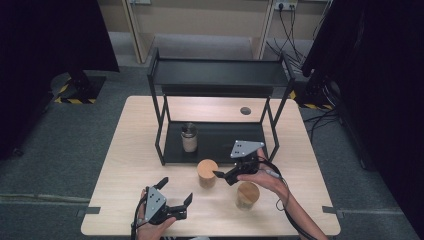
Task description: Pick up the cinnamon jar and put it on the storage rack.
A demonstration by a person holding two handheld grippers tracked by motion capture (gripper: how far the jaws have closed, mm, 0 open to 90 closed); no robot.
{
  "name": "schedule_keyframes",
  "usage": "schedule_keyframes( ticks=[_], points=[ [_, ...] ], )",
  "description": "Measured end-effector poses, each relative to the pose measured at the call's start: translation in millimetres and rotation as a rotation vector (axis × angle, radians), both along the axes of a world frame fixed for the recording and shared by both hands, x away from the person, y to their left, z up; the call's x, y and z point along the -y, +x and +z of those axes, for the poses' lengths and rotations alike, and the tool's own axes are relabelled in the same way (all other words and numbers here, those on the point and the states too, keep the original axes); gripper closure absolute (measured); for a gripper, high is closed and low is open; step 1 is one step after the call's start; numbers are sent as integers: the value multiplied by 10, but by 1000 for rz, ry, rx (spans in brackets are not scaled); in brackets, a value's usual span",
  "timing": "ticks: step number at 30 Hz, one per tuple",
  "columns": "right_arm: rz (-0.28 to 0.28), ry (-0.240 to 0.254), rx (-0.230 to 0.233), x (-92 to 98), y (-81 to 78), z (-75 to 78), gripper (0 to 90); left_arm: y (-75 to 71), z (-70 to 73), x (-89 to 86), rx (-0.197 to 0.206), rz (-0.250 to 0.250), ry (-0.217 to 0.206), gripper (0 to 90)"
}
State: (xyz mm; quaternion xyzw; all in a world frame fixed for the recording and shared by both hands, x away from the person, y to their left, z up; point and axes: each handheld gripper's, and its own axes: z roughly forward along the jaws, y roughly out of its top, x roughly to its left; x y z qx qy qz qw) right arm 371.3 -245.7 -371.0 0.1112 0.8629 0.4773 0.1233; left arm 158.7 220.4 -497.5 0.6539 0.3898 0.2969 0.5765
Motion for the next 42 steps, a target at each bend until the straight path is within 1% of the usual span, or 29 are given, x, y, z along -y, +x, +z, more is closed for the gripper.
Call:
schedule_keyframes(
  ticks=[4,8,13,22,25,28,33,39,41,42],
  points=[
    [22,-8,0,-30,33,-17,32,0,1,2,-2,2,2,11],
    [48,-28,-1,-91,60,-16,34,0,1,0,-2,4,0,11],
    [66,-42,-11,-137,91,-35,34,-1,1,-2,-1,5,0,11],
    [105,-67,-3,-196,125,-66,42,3,-1,-2,-2,6,1,11],
    [107,-86,-1,-235,123,-63,43,2,-1,-1,-2,5,1,11],
    [114,-117,5,-297,139,-48,44,2,0,-4,-1,5,0,11],
    [122,-131,-6,-377,177,-55,53,2,2,-11,0,6,1,11],
    [137,-162,-18,-469,201,-71,64,-2,2,-10,4,5,1,12],
    [140,-175,-22,-493,204,-74,82,-1,2,-8,3,3,2,11],
    [140,-173,-24,-496,211,-81,93,-1,2,-8,3,3,2,12]
  ],
)
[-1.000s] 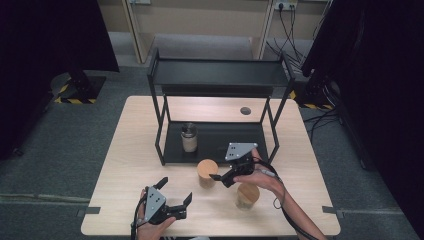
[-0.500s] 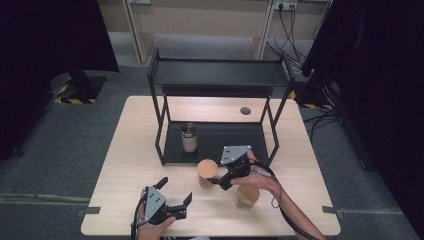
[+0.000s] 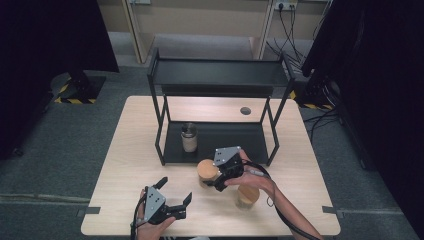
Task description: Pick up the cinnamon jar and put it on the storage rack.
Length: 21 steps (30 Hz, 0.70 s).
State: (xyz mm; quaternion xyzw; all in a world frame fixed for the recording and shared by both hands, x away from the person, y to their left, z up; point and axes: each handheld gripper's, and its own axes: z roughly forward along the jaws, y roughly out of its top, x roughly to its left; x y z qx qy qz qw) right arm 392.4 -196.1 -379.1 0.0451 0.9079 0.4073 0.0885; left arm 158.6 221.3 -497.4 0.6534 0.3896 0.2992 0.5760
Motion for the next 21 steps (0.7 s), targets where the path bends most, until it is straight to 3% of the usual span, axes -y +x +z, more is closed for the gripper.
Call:
schedule_keyframes(
  ticks=[11,21],
  points=[
    [-6,-49,-23,-103,49,-28,205,-1,-1,4,-3,-2,1,11],
    [10,-21,-37,-73,70,-16,241,4,-2,5,-4,-6,2,11]
  ],
)
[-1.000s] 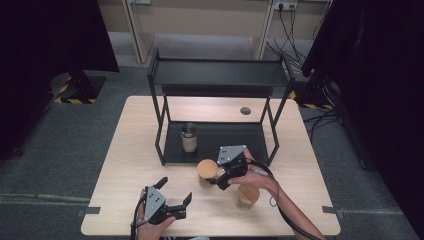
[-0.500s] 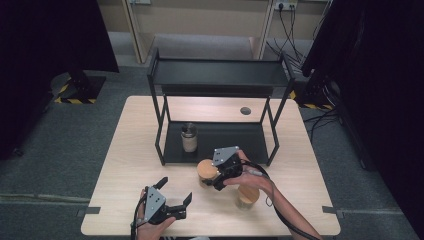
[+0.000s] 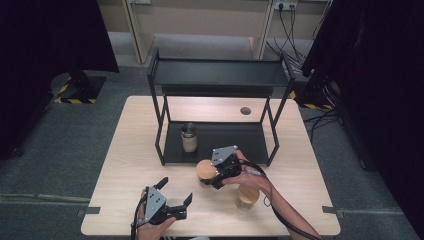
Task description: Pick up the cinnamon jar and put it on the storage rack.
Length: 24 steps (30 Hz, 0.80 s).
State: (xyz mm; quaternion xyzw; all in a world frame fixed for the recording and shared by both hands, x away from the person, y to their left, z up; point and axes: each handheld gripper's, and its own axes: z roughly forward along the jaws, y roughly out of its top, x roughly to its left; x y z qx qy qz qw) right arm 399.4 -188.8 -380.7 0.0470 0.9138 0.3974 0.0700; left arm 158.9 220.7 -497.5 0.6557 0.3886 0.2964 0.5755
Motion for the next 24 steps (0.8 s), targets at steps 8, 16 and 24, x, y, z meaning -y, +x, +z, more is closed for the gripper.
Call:
schedule_keyframes(
  ticks=[8,16,24],
  points=[
    [-16,22,-11,25,23,1,243,1,3,-4,-1,-1,0,11],
    [-37,61,-36,108,45,99,243,3,1,0,-2,-2,0,12],
    [-89,77,-53,150,76,163,243,7,0,-1,-5,-2,0,12]
  ],
)
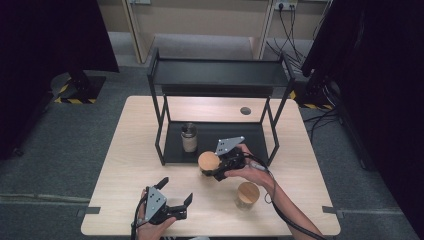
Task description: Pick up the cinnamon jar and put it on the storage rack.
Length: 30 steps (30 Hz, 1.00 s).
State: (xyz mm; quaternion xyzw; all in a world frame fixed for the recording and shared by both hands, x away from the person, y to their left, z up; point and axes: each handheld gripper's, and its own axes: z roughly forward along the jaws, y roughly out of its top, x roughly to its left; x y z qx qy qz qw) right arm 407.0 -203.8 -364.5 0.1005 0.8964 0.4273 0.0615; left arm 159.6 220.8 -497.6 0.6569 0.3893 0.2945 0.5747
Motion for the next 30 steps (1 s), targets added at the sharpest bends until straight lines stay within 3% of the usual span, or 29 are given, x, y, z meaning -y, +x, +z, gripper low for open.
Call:
schedule_keyframes(
  ticks=[14,30],
  points=[
    [-136,20,-45,29,93,75,243,9,1,-6,-3,-4,-2,11],
    [-246,23,-62,5,233,106,244,24,1,-23,-14,-3,-6,12]
  ],
)
